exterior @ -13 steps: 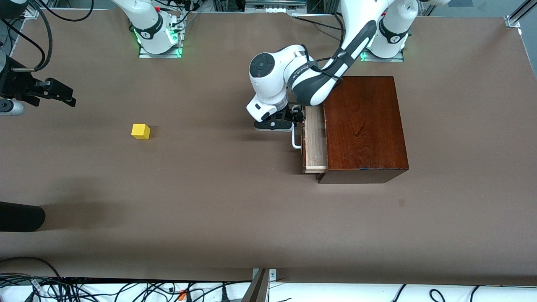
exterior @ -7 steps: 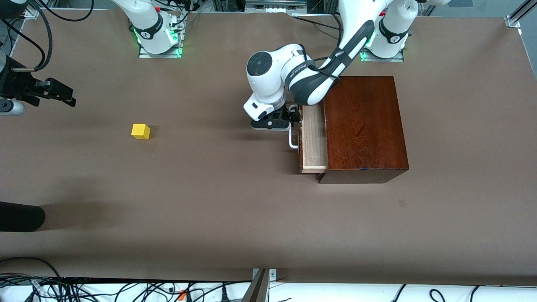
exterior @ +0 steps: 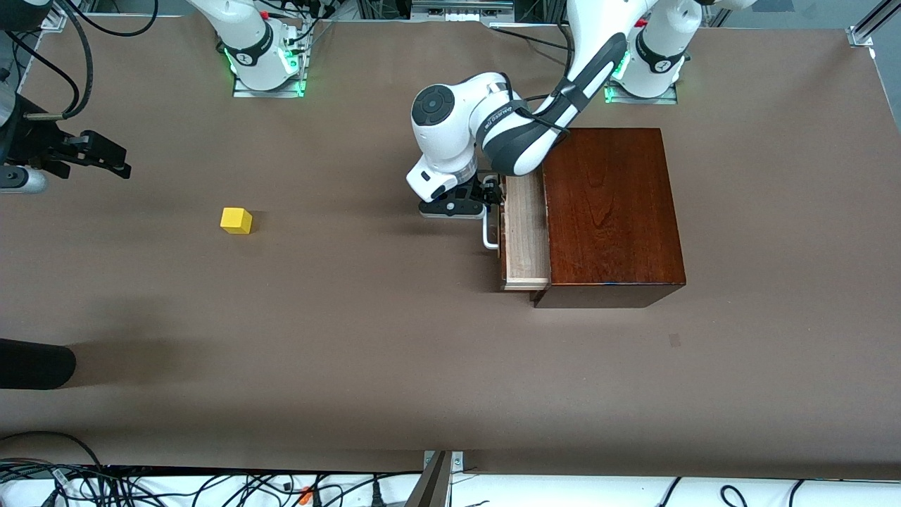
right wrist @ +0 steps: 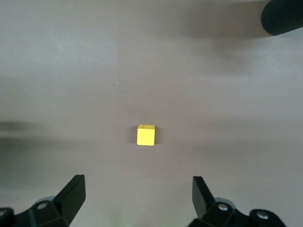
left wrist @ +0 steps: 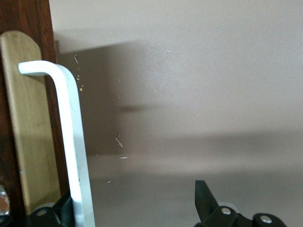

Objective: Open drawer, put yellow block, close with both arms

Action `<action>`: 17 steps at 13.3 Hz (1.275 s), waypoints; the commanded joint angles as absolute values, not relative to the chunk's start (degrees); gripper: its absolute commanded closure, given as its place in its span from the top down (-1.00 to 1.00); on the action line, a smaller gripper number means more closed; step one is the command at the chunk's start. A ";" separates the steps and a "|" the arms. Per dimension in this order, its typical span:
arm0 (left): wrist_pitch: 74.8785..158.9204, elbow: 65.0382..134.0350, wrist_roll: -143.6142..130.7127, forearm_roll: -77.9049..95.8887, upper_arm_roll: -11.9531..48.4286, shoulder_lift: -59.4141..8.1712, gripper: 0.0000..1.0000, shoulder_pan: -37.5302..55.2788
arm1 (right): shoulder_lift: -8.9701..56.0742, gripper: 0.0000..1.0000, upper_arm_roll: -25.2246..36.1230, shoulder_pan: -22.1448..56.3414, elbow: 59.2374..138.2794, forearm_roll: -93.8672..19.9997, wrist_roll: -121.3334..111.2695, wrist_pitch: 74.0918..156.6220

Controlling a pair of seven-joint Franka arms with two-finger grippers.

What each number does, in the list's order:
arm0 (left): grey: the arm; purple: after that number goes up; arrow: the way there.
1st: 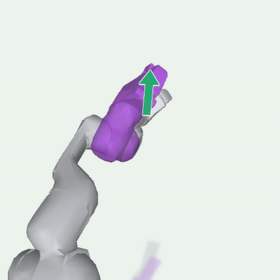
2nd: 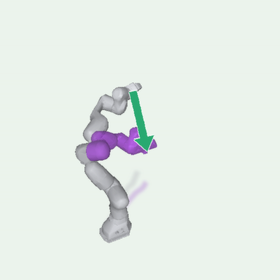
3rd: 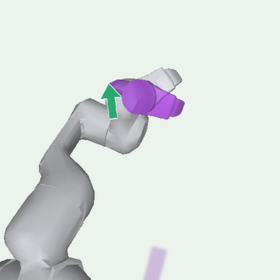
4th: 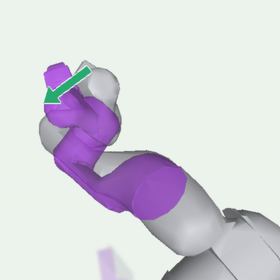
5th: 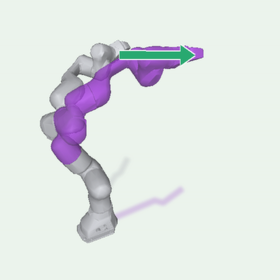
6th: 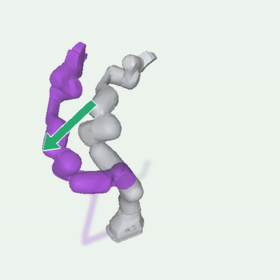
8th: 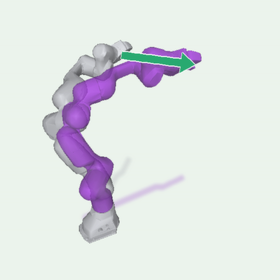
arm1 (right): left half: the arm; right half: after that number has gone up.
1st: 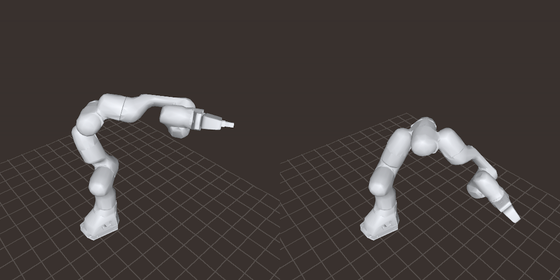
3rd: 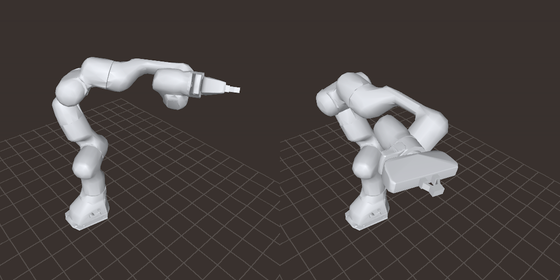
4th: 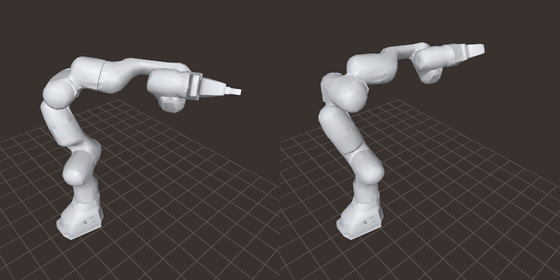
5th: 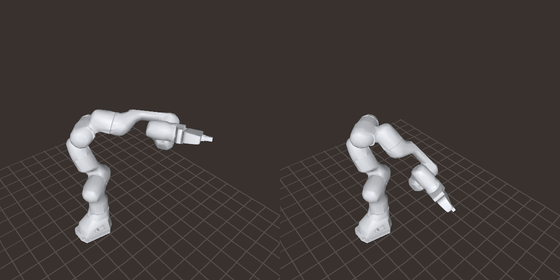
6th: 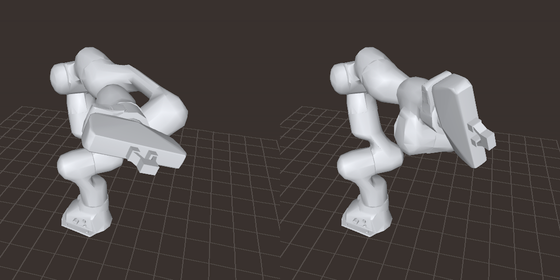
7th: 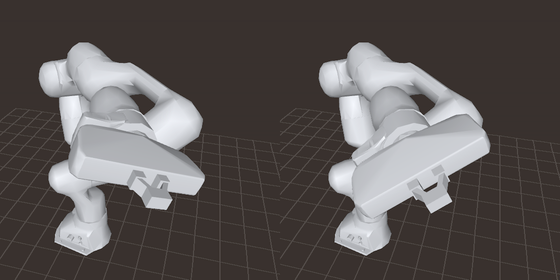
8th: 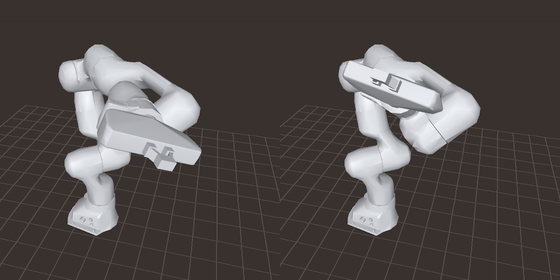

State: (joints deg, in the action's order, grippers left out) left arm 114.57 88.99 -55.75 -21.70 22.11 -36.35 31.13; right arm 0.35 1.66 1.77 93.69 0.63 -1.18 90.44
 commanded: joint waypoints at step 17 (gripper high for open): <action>89.04 78.22 -36.15 -9.85 22.85 -21.01 1.00 13.21 | -4.42 1.00 0.26 1.93 140.36 1.32 2.55 133.47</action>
